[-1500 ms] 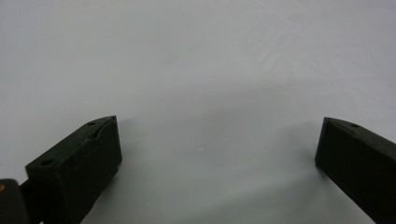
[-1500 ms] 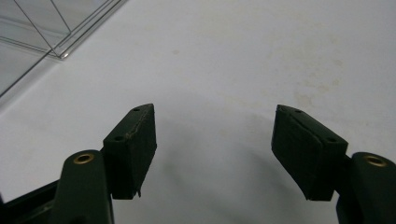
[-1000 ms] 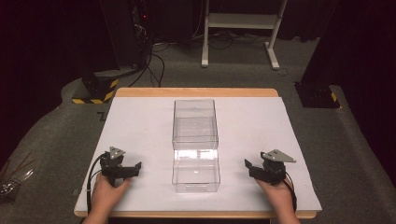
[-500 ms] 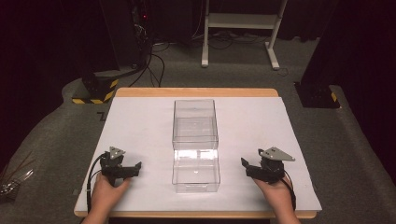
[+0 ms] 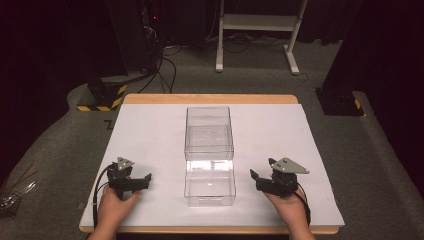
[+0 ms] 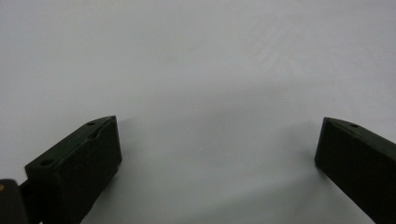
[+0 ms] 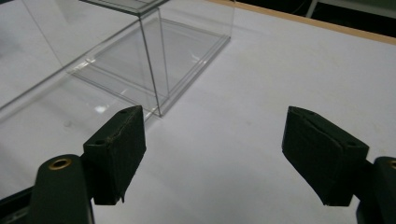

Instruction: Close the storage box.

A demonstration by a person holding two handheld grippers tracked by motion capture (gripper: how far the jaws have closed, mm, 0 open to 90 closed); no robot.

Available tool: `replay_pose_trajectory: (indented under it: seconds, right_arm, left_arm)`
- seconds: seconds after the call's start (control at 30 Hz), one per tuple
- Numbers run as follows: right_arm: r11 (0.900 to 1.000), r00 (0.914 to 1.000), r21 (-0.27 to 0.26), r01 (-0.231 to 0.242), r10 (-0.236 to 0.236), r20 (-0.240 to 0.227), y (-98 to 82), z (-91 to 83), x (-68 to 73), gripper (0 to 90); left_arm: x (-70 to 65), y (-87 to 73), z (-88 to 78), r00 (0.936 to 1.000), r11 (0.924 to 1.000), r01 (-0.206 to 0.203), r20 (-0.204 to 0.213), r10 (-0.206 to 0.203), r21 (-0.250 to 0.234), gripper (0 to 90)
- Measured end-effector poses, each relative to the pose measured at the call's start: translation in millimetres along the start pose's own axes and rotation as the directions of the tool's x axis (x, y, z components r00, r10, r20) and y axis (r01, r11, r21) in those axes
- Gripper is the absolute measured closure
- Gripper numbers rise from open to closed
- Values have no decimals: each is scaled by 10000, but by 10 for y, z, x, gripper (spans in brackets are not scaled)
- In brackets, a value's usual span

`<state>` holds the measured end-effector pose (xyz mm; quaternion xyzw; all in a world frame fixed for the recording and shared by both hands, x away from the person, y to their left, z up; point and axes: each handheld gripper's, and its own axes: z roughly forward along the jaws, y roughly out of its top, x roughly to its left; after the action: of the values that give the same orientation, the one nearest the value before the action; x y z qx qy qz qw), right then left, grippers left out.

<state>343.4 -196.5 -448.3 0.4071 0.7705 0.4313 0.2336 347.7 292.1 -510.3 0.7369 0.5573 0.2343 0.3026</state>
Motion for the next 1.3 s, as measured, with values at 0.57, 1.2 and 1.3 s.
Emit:
replay_pose_trajectory:
  seconds: [0.57,1.2,1.3]
  right_arm:
    - [9990,9981,-415,184,-208,-579,40,-124,203,217]
    - [9967,9924,-727,366,-448,-1148,44,-264,421,218]
    - [9967,9895,-753,318,-420,-1383,37,-272,464,218]
  left_arm:
    - [0,-1,-1,10000,10000,-2,-7,2,-7,6]
    - [1,-1,-1,10000,10000,-9,-4,9,-7,6]
    - [1,-1,-1,10000,10000,-7,-4,7,-10,6]
